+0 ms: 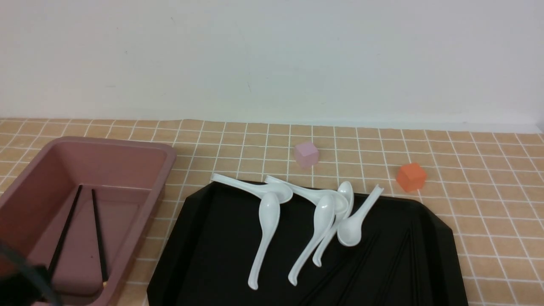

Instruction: On brown tablecloth take chopsticks from black tray and put them in box.

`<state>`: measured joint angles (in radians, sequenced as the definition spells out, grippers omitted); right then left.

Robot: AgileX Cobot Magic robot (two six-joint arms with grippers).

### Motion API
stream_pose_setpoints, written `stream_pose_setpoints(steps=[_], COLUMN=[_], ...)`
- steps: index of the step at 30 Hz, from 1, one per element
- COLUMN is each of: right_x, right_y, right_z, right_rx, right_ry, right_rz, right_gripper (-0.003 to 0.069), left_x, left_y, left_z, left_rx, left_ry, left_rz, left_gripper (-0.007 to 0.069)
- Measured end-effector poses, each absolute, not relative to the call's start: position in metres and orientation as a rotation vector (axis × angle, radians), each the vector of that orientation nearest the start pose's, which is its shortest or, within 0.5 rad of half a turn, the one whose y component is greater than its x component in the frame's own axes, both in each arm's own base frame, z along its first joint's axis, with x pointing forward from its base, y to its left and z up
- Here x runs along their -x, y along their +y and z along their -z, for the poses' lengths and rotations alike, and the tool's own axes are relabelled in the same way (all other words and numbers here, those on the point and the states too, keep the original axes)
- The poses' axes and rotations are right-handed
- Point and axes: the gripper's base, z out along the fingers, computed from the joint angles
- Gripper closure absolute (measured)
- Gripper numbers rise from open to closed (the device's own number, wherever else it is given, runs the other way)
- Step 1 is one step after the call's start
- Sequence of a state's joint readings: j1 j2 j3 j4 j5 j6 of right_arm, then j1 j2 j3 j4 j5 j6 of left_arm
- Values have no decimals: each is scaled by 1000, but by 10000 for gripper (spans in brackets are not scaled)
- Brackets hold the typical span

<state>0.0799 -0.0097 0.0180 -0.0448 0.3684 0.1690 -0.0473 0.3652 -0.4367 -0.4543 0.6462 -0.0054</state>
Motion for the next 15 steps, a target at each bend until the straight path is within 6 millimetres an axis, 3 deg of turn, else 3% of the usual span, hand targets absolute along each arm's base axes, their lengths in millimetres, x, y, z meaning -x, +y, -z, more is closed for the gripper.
stream_pose_setpoints(steps=[6,15], right_x=[-53,-53], right_y=[3,3], right_z=[-175,-175], right_rx=[-55,-55], right_ry=[1861,1861], right_rz=[-129,-129], right_gripper=[419,419], left_x=[-55,-59], left_y=[-26,-20], left_z=[-263,-262], left_rx=[142,132], left_ry=[1980,1918], left_rz=[527,432], left_gripper=[637,637])
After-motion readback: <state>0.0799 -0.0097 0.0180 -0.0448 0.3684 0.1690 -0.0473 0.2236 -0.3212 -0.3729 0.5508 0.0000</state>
